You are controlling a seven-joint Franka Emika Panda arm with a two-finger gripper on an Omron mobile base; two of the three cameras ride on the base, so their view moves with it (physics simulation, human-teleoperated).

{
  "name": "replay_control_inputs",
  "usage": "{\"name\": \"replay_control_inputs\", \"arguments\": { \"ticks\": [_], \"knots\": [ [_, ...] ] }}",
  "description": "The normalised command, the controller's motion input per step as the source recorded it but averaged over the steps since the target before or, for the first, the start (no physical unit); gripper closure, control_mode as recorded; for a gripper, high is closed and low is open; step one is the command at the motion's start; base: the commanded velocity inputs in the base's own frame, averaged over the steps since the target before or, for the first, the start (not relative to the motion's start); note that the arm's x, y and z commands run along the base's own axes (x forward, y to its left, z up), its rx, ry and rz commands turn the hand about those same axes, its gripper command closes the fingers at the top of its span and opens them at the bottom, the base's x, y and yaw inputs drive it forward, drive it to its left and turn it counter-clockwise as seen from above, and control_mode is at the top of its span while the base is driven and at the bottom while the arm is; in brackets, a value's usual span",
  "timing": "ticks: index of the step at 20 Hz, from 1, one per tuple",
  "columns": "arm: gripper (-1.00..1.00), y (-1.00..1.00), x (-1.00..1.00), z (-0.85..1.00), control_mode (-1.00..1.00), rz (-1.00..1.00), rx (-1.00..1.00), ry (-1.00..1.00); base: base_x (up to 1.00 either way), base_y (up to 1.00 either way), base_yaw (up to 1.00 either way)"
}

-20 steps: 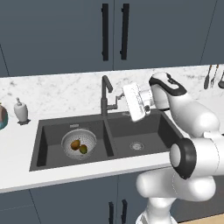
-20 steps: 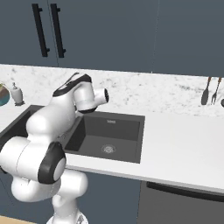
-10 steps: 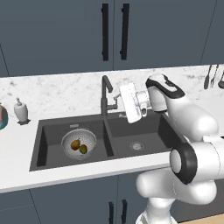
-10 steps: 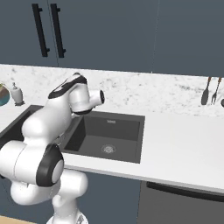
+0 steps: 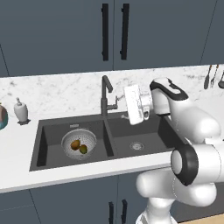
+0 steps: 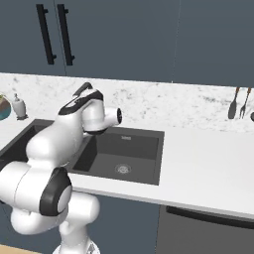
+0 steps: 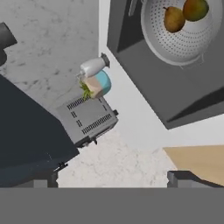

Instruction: Put the colander in the sink, put the pear, mango in the colander, and turn on the sink faucet and pour water over the colander.

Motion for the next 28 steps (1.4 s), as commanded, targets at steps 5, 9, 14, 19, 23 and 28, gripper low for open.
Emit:
{"name": "replay_control_inputs", "arguments": {
  "ticks": [5, 9, 14, 19, 23, 28],
  "knots": [
    [-1.0, -0.25, 0.14, -0.04, -1.0, 0.0, 0.14, -0.06, 0.0, 0.0, 0.0],
    [-1.0, -0.07, 0.15, -0.13, -1.0, 0.0, 0.06, -0.15, 0.0, 0.0, 0.0],
    [-1.0, -0.02, 0.26, 0.0, -1.0, 0.0, 0.0, -0.16, 0.0, 0.0, 0.0],
    [-1.0, 0.0, 0.17, 0.0, -1.0, 0.0, 0.0, -0.1, 0.0, 0.0, 0.0],
    [-1.0, 0.0, 0.08, 0.0, -1.0, 0.0, 0.0, -0.09, 0.0, 0.0, 0.0],
    [-1.0, 0.01, 0.12, 0.0, -1.0, -0.04, 0.0, -0.11, 0.0, 0.0, 0.0]
  ]
}}
